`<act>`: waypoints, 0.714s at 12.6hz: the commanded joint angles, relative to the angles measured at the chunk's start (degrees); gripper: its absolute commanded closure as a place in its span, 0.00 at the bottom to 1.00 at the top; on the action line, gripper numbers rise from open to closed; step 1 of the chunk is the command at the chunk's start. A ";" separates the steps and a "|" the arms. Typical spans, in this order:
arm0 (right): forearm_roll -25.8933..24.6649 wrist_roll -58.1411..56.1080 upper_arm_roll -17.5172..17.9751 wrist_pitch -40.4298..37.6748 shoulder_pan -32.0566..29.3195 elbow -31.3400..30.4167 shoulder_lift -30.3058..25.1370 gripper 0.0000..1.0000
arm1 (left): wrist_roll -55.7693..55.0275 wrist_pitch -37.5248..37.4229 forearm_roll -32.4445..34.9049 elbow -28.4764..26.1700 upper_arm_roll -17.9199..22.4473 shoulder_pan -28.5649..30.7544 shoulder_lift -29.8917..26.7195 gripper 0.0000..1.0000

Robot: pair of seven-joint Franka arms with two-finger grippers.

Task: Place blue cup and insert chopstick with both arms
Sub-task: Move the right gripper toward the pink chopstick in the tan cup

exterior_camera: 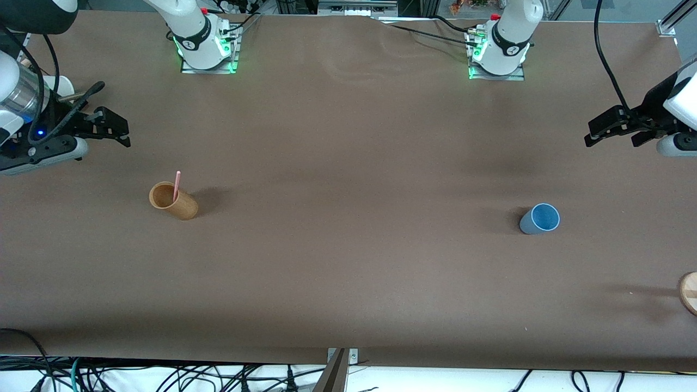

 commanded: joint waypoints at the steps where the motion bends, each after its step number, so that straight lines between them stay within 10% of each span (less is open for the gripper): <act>1: 0.79 -0.22 0.60 -0.89 0.23 1.42 -0.25 0.00 | 0.68 -0.32 1.34 1.90 -0.12 -0.13 1.00 0.00; 9: 0.70 -1.27 0.08 -0.37 -0.47 -0.07 -0.16 0.00 | 0.68 -0.32 1.25 1.90 -0.12 -0.22 1.00 0.00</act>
